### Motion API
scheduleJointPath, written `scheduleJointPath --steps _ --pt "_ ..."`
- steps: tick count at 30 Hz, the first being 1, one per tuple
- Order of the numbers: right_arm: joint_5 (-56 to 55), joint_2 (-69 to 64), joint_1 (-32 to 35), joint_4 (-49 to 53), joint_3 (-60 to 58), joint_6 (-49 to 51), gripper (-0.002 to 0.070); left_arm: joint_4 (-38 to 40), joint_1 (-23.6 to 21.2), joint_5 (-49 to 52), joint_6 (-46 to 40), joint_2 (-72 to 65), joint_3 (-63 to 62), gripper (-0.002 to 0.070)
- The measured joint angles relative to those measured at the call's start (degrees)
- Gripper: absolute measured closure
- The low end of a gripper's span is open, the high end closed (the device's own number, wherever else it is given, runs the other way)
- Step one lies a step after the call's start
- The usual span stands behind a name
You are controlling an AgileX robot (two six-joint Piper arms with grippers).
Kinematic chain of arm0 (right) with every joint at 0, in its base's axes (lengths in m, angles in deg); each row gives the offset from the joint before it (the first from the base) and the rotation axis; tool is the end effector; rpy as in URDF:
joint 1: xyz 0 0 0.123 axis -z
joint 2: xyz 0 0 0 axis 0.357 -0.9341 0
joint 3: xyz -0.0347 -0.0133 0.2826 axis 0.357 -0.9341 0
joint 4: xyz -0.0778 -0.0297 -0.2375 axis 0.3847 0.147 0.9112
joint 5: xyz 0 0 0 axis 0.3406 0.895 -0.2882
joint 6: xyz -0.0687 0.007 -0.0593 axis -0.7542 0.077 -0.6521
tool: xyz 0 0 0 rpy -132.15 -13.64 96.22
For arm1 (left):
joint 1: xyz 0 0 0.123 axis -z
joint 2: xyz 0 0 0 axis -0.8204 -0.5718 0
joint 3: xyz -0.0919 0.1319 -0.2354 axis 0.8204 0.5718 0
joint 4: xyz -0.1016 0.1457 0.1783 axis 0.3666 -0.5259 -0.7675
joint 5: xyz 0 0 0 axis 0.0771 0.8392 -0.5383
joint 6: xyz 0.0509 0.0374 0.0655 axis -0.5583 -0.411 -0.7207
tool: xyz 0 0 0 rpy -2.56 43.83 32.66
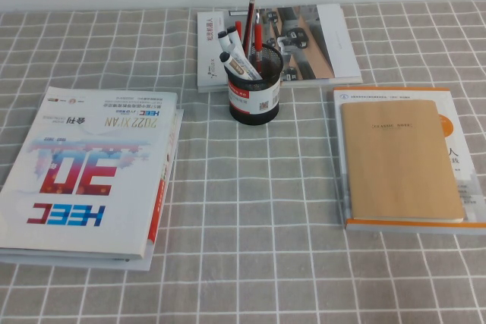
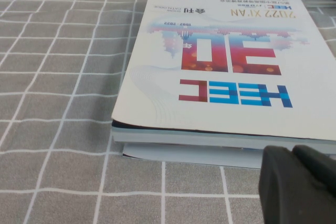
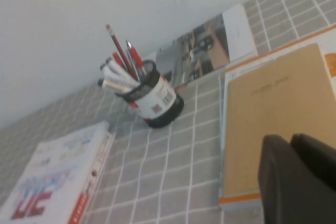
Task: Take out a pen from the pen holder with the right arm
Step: 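Take a marker out of the pen holder and lay it on the table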
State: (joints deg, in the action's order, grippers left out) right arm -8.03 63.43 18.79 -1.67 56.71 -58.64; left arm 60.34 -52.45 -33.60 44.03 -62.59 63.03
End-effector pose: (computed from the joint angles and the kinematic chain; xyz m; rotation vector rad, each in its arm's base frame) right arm 0.0637 0.0260 0.2493 0.3088 1.7508 0.6998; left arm 0.0519 -0.0043 0.1701 0.0788 1.8789 -0.0371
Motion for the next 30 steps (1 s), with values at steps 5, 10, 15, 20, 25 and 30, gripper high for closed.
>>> scheduleJointPath --steps 5,10,15,20,25,30 --pt "7.5 -12.6 0.0 6.0 9.2 -3.7 0.0689 0.0 0.0 0.0 0.0 0.0 0.0 0.068" --pt "10.0 -24.3 0.0 7.0 16.7 -11.3 0.0689 0.0 0.0 0.0 0.0 0.0 0.0 0.068" --pt "8.4 -33.6 -2.7 4.4 22.0 -17.8 0.0688 0.0 0.0 0.0 0.0 0.0 0.0 0.068" --pt "0.9 -41.8 -12.5 6.7 26.9 -18.6 0.0689 0.0 0.0 0.0 0.0 0.0 0.0 0.068" --pt "-6.5 -52.1 -24.8 11.8 32.3 -18.7 0.0689 0.0 0.0 0.0 0.0 0.0 0.0 0.068" --pt "-10.6 -63.7 -32.9 18.0 38.8 -18.8 0.0688 0.0 0.0 0.0 0.0 0.0 0.0 0.068"
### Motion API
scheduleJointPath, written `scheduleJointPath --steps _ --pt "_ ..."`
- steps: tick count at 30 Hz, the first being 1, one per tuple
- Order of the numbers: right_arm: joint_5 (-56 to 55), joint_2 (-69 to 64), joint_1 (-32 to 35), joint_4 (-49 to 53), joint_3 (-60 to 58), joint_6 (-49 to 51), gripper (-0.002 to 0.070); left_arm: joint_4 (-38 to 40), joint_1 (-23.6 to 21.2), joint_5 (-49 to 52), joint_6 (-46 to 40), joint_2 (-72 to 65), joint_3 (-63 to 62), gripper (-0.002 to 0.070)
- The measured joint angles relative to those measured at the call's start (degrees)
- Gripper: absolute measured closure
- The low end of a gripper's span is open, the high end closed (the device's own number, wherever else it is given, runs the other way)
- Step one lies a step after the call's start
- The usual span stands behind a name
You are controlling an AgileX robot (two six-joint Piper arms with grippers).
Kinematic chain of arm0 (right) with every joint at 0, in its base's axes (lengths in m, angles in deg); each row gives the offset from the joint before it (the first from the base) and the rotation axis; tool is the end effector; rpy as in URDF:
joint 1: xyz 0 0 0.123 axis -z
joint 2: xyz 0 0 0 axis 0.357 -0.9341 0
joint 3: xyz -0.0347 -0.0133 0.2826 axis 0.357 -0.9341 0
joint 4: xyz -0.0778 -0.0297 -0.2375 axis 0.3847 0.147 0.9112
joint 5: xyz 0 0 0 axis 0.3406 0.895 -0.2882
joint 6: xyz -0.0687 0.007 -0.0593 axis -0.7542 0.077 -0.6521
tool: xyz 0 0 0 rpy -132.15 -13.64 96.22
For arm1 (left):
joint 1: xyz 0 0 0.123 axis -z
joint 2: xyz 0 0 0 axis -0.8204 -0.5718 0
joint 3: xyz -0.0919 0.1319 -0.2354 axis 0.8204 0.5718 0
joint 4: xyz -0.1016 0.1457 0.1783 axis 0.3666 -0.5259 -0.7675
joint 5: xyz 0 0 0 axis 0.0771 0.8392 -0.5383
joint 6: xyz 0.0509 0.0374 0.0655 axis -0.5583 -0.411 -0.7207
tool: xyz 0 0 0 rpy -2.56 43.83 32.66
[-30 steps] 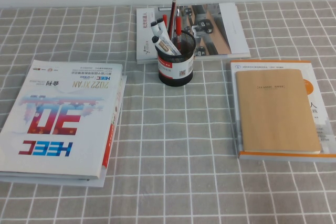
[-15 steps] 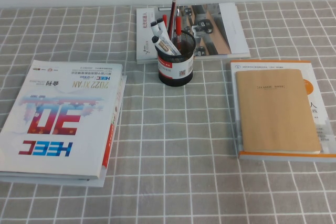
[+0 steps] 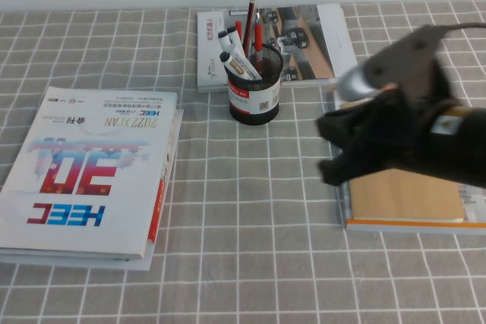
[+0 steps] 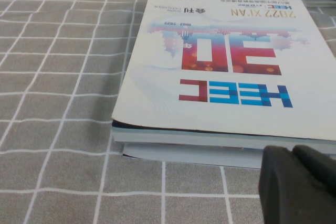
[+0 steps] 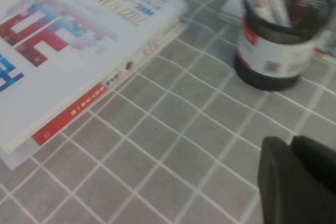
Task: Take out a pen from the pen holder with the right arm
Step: 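Take a marker out of the pen holder and lay it on the table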
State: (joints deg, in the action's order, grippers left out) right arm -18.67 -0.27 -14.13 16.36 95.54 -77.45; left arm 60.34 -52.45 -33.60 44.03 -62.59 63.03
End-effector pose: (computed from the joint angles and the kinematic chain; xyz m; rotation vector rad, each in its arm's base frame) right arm 0.2314 0.1718 0.3015 -0.6869 1.9804 0.4596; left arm 0.0519 -0.0043 0.1701 0.0788 1.8789 -0.0371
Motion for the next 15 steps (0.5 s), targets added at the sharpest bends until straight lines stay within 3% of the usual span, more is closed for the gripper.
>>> scheduleJointPath --steps 6,15 --pt "-5.0 -10.5 -4.6 1.5 5.9 -5.2 0.0642 0.0 0.0 0.0 0.0 0.0 0.0 0.068" --pt "-18.7 -18.8 -5.3 1.7 9.2 -9.3 0.0372 0.0 0.0 0.0 0.0 0.0 0.0 0.068"
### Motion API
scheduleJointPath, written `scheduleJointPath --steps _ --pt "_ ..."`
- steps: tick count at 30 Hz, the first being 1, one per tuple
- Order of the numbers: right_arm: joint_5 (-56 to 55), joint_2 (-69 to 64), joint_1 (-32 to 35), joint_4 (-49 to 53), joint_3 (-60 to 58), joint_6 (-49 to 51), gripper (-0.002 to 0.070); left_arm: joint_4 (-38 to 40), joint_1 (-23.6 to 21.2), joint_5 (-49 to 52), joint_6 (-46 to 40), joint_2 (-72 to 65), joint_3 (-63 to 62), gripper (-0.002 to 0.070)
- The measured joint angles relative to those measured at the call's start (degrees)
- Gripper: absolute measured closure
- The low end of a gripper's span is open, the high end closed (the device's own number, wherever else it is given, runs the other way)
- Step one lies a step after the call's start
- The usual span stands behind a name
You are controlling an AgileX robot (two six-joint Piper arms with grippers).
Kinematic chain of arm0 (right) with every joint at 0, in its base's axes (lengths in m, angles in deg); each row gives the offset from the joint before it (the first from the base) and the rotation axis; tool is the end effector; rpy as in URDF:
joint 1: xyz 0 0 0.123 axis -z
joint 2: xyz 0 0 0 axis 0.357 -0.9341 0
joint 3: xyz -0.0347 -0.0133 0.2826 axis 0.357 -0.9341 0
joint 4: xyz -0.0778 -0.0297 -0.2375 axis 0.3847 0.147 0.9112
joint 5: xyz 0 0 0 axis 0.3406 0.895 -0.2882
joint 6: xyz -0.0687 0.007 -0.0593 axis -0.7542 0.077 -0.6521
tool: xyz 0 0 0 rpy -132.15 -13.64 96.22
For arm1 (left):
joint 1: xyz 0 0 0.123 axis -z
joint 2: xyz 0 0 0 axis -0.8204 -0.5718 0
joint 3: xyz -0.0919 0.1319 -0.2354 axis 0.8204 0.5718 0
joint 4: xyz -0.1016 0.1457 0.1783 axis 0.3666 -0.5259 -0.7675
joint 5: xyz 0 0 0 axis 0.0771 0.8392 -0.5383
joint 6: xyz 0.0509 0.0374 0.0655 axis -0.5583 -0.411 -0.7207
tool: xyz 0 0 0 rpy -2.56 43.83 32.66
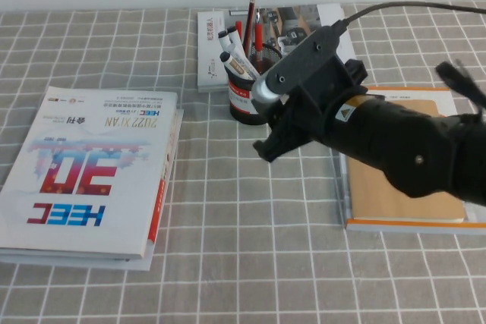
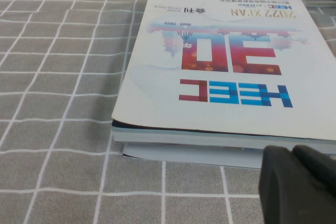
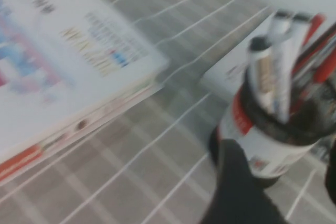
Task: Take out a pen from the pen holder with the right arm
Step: 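Take a marker out of the pen holder and lay it on the table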
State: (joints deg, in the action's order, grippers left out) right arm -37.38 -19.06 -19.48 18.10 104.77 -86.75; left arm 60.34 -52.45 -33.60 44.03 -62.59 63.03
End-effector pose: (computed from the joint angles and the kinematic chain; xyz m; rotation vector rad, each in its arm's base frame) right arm 0.2874 0.2370 0.2684 -0.8101 1.7749 0.2773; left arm 0.0519 -0.0043 0.1701 0.0788 1.8789 -0.0371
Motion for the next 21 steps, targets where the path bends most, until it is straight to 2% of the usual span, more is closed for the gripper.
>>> scheduleJointPath --steps 3,7,17,21 --pt "-6.7 -2.3 0.0 -0.1 0.0 -0.1 0.0332 0.0 0.0 0.0 0.0 0.0 0.0 0.068" --pt "-12.3 -5.1 0.1 -2.0 1.5 -0.2 0.0319 0.0 0.0 0.0 0.0 0.0 0.0 0.068" --pt "-13.3 -13.7 3.8 -5.6 14.4 2.3 0.0311 0.0 0.0 0.0 0.0 0.0 0.0 0.068" --pt "-13.7 -18.0 4.9 -6.2 21.7 7.3 0.0267 0.0 0.0 0.0 0.0 0.0 0.0 0.068"
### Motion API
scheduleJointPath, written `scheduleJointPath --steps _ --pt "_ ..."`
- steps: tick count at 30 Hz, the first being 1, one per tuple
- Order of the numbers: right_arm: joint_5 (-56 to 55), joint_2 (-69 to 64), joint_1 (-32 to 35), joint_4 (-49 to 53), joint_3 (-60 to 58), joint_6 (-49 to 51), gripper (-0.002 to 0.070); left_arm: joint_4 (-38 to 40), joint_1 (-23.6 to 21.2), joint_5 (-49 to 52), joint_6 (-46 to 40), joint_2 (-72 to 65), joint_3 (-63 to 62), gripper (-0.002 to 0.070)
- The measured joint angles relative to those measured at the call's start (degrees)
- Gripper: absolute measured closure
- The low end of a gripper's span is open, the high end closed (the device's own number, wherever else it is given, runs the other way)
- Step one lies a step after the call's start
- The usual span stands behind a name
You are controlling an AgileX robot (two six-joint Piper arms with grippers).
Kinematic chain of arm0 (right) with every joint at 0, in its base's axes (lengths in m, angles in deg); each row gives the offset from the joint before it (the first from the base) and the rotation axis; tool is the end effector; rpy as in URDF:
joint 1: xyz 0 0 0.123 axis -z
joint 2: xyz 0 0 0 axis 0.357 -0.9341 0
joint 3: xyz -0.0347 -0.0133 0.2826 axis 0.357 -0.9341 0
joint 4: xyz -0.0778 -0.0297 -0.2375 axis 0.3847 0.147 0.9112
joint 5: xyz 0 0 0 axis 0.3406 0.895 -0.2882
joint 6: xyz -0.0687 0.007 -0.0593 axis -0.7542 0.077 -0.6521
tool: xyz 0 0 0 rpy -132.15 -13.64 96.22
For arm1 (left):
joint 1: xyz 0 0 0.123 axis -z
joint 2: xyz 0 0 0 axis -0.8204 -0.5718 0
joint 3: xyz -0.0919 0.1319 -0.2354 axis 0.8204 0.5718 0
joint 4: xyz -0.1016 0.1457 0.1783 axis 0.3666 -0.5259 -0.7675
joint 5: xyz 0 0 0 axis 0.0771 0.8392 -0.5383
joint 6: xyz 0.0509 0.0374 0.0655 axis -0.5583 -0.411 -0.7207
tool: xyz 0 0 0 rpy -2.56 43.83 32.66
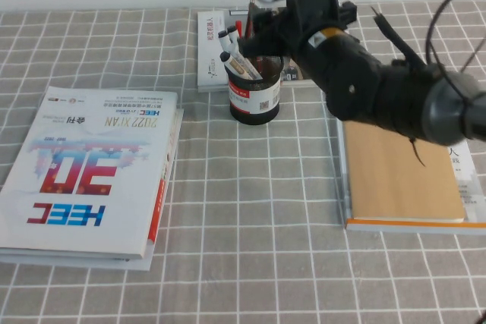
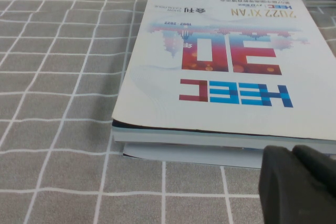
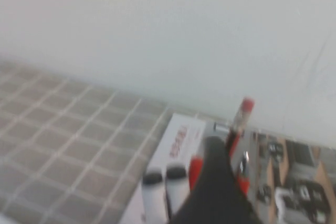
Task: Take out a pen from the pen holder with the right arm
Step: 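Take a marker out of the pen holder and lay it on the table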
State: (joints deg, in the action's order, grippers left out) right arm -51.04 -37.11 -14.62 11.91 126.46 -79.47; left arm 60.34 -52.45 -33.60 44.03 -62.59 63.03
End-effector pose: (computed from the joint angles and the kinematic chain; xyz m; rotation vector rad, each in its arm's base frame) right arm 0.3898 0.2561 0.2750 -0.3586 1.6488 0.3063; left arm 0.0519 -0.0043 0.1701 0.0788 1.8789 -0.0371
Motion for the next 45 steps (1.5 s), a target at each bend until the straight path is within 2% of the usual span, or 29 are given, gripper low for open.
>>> scheduleJointPath --steps 6,19,45 --pt "2.2 -6.8 0.9 -1.2 11.6 1.6 0.0181 0.0 0.0 0.0 0.0 0.0 0.0 0.068" --pt "7.0 -18.4 2.9 -9.9 29.1 1.9 0.0169 0.0 0.0 0.0 0.0 0.0 0.0 0.068" --pt "14.6 -19.8 3.2 -11.0 31.3 1.9 0.0181 0.0 0.0 0.0 0.0 0.0 0.0 0.068"
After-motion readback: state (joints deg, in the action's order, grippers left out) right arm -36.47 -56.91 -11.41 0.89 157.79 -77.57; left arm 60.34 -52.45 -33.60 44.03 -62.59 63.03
